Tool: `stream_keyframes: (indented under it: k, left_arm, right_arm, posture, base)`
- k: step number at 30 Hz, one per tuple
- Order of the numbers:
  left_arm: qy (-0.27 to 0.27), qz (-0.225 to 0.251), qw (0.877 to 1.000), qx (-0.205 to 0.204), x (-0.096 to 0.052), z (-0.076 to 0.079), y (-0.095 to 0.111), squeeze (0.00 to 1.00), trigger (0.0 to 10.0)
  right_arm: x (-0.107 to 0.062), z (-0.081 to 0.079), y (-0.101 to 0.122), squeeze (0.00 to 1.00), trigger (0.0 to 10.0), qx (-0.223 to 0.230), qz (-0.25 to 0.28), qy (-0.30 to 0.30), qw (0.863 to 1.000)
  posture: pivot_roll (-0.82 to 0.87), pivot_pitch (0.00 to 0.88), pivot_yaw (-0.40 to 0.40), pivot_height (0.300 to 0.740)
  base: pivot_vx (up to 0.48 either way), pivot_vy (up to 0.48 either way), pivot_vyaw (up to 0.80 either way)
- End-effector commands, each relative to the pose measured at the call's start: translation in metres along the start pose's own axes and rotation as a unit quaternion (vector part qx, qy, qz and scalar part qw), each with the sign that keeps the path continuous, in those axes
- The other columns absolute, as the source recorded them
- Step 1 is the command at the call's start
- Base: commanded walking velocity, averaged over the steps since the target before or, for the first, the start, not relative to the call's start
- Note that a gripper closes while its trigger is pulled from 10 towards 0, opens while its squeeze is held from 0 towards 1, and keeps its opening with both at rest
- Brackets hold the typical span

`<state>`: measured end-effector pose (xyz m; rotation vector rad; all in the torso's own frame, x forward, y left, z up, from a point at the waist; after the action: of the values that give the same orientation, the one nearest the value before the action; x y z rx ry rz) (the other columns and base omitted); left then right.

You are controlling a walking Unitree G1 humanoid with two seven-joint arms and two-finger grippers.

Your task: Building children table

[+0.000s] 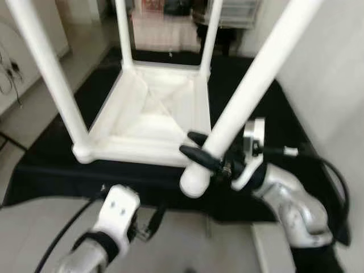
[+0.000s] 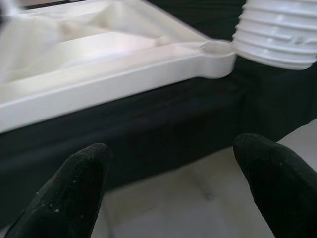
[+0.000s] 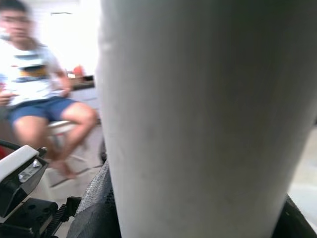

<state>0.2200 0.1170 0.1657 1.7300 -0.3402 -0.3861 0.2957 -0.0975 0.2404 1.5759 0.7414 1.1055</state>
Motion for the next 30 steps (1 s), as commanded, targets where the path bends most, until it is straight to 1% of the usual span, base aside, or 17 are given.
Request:
stream_keyframes:
  k: [1, 7, 10, 11, 12, 15, 17, 19, 20, 21, 23, 24, 25, 30]
  left_arm:
    - [0.005, -0.003, 1.000, -0.005, -0.001, -0.001, -0.002, 0.00, 10.0]
    - [0.010, -0.002, 1.000, -0.002, -0.001, -0.003, -0.003, 0.00, 10.0]
    - [0.039, -0.005, 0.999, 0.015, -0.001, -0.012, -0.006, 0.00, 10.0]
    - [0.039, -0.005, 0.999, 0.015, -0.001, -0.012, -0.006, 0.00, 10.0]
    - [0.056, -0.010, 0.998, 0.018, -0.002, -0.018, -0.010, 0.00, 10.0]
    - [0.061, -0.011, 0.998, 0.018, -0.002, -0.020, -0.011, 0.00, 10.0]
    - [0.075, -0.015, 0.997, 0.011, -0.005, -0.024, -0.015, 0.00, 10.0]
    - [0.075, -0.015, 0.997, 0.011, -0.005, -0.024, -0.015, 0.00, 10.0]
    - [0.080, -0.014, 0.997, 0.006, -0.006, -0.026, -0.016, 0.00, 10.0]
    - [0.088, -0.011, 0.996, -0.003, -0.007, -0.027, -0.017, 0.00, 10.0]
    - [0.088, -0.011, 0.996, -0.003, -0.007, -0.027, -0.017, 0.00, 10.0]
    - [0.092, -0.008, 0.996, -0.012, -0.008, -0.028, -0.017, 0.00, 10.0]
    - [0.092, -0.008, 0.996, -0.012, -0.008, -0.028, -0.017, 0.00, 10.0]
    - [0.100, 0.006, 0.995, -0.020, -0.009, -0.026, -0.014, 0.00, 10.0]
  right_arm:
    - [0.003, -0.001, 0.000, 0.00, 10.0, -0.002, 0.000, 0.002, 1.000]
    - [0.002, 0.002, -0.001, 0.00, 10.0, -0.005, -0.004, -0.010, 1.000]
    - [0.001, 0.016, -0.011, 0.00, 10.0, -0.016, -0.028, -0.074, 0.997]
    - [0.001, 0.016, -0.011, 0.00, 10.0, -0.016, -0.028, -0.074, 0.997]
    - [0.001, 0.020, -0.018, 0.00, 10.0, -0.021, -0.039, -0.108, 0.993]
    - [0.001, 0.020, -0.020, 0.00, 10.0, -0.020, -0.042, -0.117, 0.992]
    - [0.000, 0.023, -0.027, 0.00, 10.0, -0.013, -0.048, -0.160, 0.986]
    - [0.000, 0.023, -0.027, 0.00, 10.0, -0.013, -0.048, -0.160, 0.986]
    - [-0.001, 0.024, -0.030, 0.00, 10.0, -0.010, -0.051, -0.175, 0.983]
    - [-0.001, 0.022, -0.032, 0.00, 10.0, -0.008, -0.051, -0.183, 0.982]
    - [-0.001, 0.022, -0.032, 0.00, 10.0, -0.008, -0.051, -0.183, 0.982]
    - [0.000, 0.020, -0.033, 0.00, 10.0, -0.010, -0.048, -0.184, 0.982]
    - [0.000, 0.020, -0.033, 0.00, 10.0, -0.010, -0.048, -0.184, 0.982]
    - [0.006, 0.017, -0.033, 0.00, 10.0, -0.006, -0.045, -0.180, 0.983]
  posture:
    - [0.02, 0.159, -0.040, 0.740]
    - [0.02, 0.157, -0.039, 0.740]
    - [0.02, 0.154, -0.042, 0.740]
    - [0.02, 0.154, -0.042, 0.740]
    - [0.02, 0.151, -0.043, 0.740]
    - [0.02, 0.151, -0.043, 0.740]
    - [0.01, 0.148, -0.048, 0.740]
    - [0.01, 0.148, -0.048, 0.740]
    - [0.01, 0.148, -0.049, 0.740]
    - [0.01, 0.144, -0.053, 0.740]
    - [0.01, 0.144, -0.053, 0.740]
    - [0.01, 0.143, -0.054, 0.740]
    - [0.01, 0.143, -0.054, 0.740]
    - [0.01, 0.133, -0.066, 0.740]
  base:
    - [0.000, 0.000, 0.00]
    - [0.000, 0.000, 0.00]
    - [0.000, 0.000, 0.00]
    - [0.000, 0.000, 0.00]
    - [0.000, 0.000, 0.00]
    - [0.000, 0.000, 0.00]
    - [0.000, 0.000, 0.00]
    - [0.000, 0.000, 0.00]
    - [0.000, 0.000, 0.00]
    - [0.000, 0.000, -0.80]
    - [0.000, 0.000, -0.80]
    - [0.000, 0.000, -0.80]
    - [0.000, 0.000, -0.80]
    - [0.311, 0.000, 0.00]
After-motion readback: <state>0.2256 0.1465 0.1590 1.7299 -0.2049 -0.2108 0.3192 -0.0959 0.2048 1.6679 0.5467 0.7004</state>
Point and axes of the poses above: a point about 5 cm out from each wrist's last joint towards the gripper, its own x axis pointing out of the wrist towards the gripper, its own y axis along the axis of the wrist's last joint, z = x × y, the point moved 3 cm from there along x, pointing out of the wrist towards the gripper, and after that the axes turned 3 degrees about x, right-handed, at the moved point
